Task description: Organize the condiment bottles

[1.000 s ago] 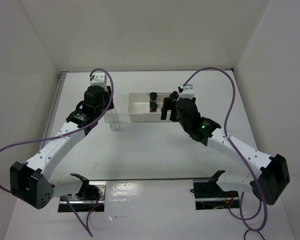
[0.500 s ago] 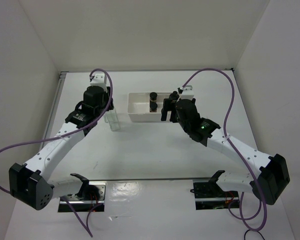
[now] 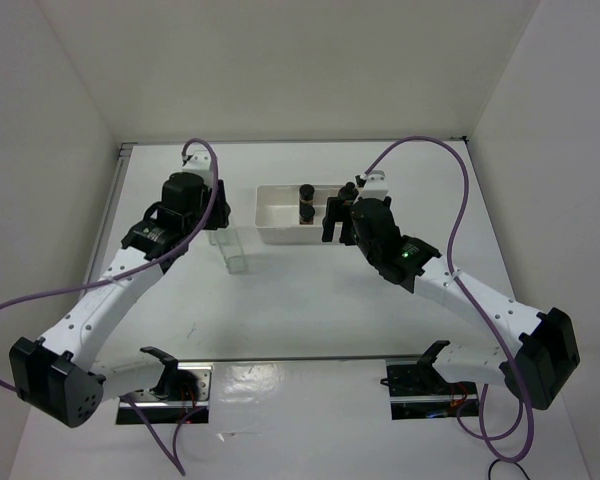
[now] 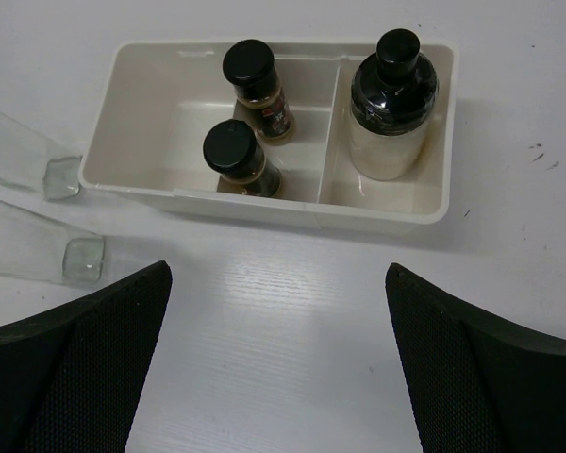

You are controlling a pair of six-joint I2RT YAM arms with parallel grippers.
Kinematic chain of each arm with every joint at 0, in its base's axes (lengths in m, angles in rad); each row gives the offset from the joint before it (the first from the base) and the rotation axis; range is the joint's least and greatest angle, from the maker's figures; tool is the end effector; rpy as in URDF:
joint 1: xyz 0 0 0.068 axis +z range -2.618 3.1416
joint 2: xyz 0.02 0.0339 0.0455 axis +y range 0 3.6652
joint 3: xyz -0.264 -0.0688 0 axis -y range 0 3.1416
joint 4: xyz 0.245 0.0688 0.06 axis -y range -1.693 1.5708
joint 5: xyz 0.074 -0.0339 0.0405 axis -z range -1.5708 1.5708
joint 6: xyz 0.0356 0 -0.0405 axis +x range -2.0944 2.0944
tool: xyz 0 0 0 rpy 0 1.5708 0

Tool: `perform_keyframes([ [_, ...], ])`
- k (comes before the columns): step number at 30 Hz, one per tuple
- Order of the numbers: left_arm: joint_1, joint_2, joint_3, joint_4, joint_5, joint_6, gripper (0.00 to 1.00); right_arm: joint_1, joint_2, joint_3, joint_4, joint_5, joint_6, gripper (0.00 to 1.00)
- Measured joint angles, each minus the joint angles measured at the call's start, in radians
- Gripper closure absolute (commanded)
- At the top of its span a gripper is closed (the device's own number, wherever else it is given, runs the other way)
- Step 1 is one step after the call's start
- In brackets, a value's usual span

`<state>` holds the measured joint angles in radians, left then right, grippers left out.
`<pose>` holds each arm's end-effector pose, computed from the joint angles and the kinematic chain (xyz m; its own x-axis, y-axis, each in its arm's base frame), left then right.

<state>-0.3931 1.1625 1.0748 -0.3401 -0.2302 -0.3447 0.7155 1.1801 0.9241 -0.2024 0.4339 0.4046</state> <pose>0.2464 -0.0934 0.3490 -0.4219 -0.1812 -0.8883 0.0410 0.9750 -0.2184 0.2113 0.1639 0.3066 -0.4293 0.1001 -0.8976 -0.1541 0.9712 0.1820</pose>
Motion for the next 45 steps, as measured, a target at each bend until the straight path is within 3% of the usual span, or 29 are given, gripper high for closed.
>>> perform_keyframes([
  [17,-0.012,0.009,0.201,-0.15,0.14,0.037,1.0,0.0,0.004,0.0,0.0,0.0,0.009,0.02],
  [27,-0.043,0.128,0.444,-0.169,0.167,0.082,1.0,0.0,0.008,0.0,0.0,0.014,0.014,0.02],
  [45,-0.071,0.413,0.72,-0.16,0.145,0.109,1.0,-0.027,0.008,-0.013,0.001,0.019,0.043,0.02],
])
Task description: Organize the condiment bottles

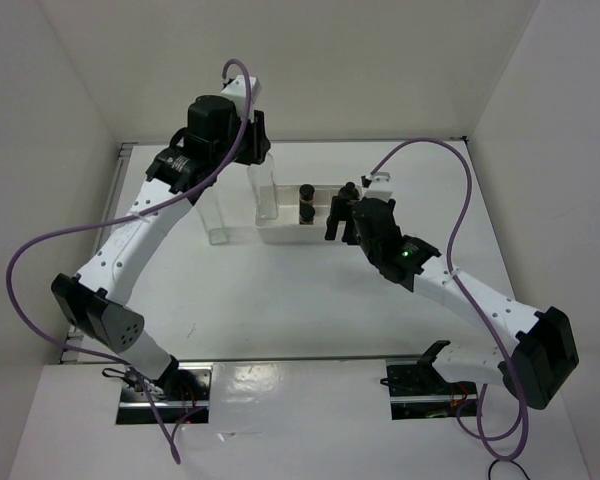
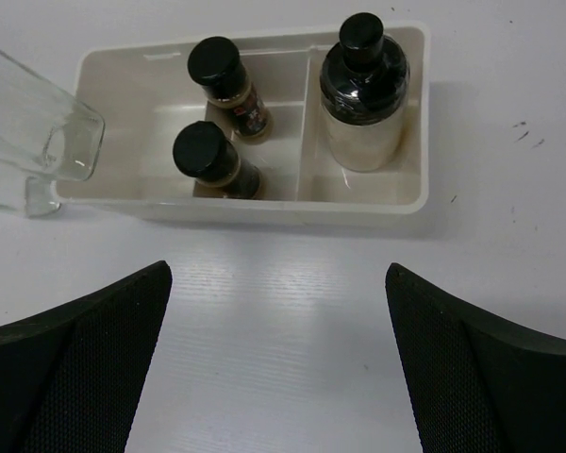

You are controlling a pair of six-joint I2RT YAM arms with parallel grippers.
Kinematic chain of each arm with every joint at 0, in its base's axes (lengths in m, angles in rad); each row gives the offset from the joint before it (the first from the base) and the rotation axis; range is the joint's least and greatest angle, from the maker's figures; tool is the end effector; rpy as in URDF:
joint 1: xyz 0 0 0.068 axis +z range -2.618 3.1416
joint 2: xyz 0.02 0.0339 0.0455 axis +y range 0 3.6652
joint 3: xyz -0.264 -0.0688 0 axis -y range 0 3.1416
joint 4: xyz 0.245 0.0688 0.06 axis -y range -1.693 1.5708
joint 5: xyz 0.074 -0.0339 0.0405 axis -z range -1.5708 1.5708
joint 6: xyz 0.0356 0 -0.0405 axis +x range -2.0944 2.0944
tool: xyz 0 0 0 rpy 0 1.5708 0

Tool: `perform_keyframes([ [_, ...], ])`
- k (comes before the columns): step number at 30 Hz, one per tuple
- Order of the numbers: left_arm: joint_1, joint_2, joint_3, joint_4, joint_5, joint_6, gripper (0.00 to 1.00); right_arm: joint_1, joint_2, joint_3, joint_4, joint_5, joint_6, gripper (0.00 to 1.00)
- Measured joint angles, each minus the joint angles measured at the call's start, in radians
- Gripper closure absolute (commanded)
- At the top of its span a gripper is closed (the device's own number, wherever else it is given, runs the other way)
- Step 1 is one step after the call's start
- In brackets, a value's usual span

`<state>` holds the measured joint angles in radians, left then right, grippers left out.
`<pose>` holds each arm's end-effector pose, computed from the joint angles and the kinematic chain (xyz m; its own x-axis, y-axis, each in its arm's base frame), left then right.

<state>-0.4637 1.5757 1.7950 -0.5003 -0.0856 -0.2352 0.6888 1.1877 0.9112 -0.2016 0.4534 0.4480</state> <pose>0.3167 -0.1550 0.4590 -0.3279 -0.0956 -0.9399 0.3041 0.9312 -0.2008 0.2164 0.1580 0.3004 -0.4376 0.1441 -0.8875 -0.0905 0.9750 0.2029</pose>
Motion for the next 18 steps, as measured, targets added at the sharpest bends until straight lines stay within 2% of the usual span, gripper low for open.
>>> perform_keyframes([
  [18,0.0,0.237,0.108,0.062,-0.06,-0.001,1.0,-0.074,-0.027,-0.054,-0.001,-0.062,0.054,0.02],
])
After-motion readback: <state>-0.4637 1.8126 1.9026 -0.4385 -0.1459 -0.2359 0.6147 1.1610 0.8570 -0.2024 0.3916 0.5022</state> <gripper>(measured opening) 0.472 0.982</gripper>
